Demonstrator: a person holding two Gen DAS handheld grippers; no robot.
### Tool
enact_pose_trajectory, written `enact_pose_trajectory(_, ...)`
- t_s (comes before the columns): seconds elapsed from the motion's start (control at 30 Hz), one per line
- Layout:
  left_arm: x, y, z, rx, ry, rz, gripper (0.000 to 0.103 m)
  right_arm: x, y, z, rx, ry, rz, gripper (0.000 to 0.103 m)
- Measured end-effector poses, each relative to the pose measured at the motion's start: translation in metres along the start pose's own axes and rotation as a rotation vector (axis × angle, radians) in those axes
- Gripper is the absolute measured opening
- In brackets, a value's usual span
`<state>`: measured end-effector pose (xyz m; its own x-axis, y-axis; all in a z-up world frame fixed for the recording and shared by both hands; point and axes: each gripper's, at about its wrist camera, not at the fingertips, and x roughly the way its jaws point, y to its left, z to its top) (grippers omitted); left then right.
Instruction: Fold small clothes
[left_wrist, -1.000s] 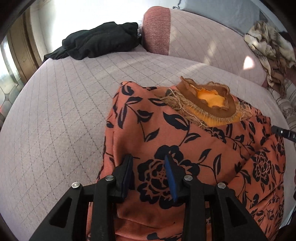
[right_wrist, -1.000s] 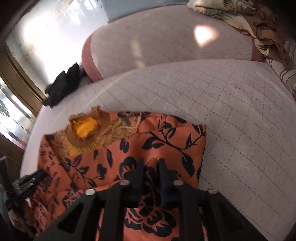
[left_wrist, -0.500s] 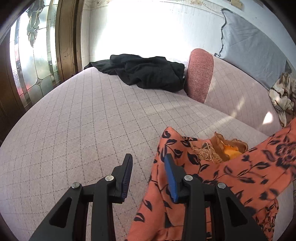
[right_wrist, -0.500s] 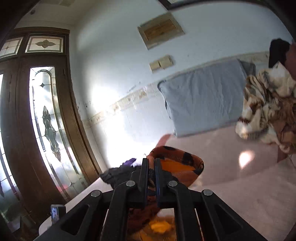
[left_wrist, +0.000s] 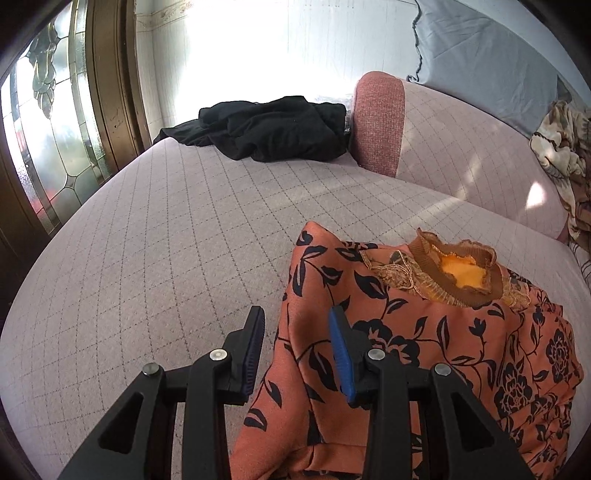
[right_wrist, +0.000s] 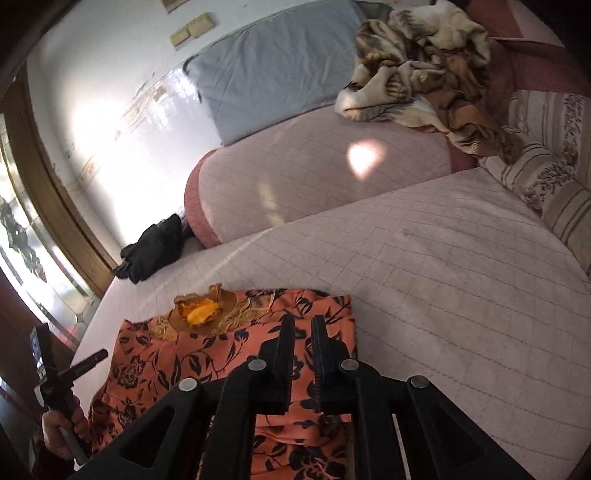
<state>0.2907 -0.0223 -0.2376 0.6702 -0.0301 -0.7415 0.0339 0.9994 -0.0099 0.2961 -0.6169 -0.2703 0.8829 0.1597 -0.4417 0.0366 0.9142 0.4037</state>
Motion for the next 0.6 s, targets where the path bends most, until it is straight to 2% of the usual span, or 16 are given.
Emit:
enact_pose_trajectory(0.03,0.002,-0.004,-0.002,0.028,0.005,0.03,0.038,0.013,0.008,-0.005,-0.022,0.039,-0.009,0.01)
enact_pose_trajectory(0.1,0.011,-0.008,-0.006,0.083,0.016,0.141,0.049,0.038,0.017,-0.017,-0.05,0.125,-0.067,0.01)
enact_pose_trajectory(0.2,0.046,0.007,-0.014,0.106,0.139,0.311,0.055,0.089,0.006,-0.038,-0.019,0.347,-0.15,0.011)
enact_pose_trajectory(0.23,0.055,0.019,-0.015,0.072,0.172,0.34,0.055,0.091,0.001,-0.04,0.006,0.33,-0.149,0.011)
enact_pose_trajectory(0.3,0.054,0.043,-0.011,-0.05,0.185,0.287,0.054,0.082,0.011,-0.031,-0.014,0.285,-0.146,0.013)
enact_pose_trajectory(0.33,0.051,0.055,-0.008,-0.119,0.198,0.259,0.053,0.075,0.022,-0.025,-0.051,0.249,-0.116,0.013)
enact_pose_trajectory(0.4,0.04,0.08,-0.004,-0.248,0.176,0.223,0.053,0.067,0.05,-0.016,-0.103,0.195,-0.021,0.013)
enact_pose_trajectory(0.43,0.035,0.091,-0.002,-0.286,0.167,0.235,0.053,0.068,0.064,-0.013,-0.112,0.193,0.037,0.013)
enact_pose_trajectory(0.53,0.027,0.119,-0.001,-0.368,0.163,0.272,0.053,0.089,0.117,-0.01,-0.142,0.239,0.17,0.015)
enact_pose_trajectory(0.6,0.024,0.13,-0.004,-0.41,0.174,0.249,0.053,0.11,0.155,-0.013,-0.158,0.306,0.225,0.015)
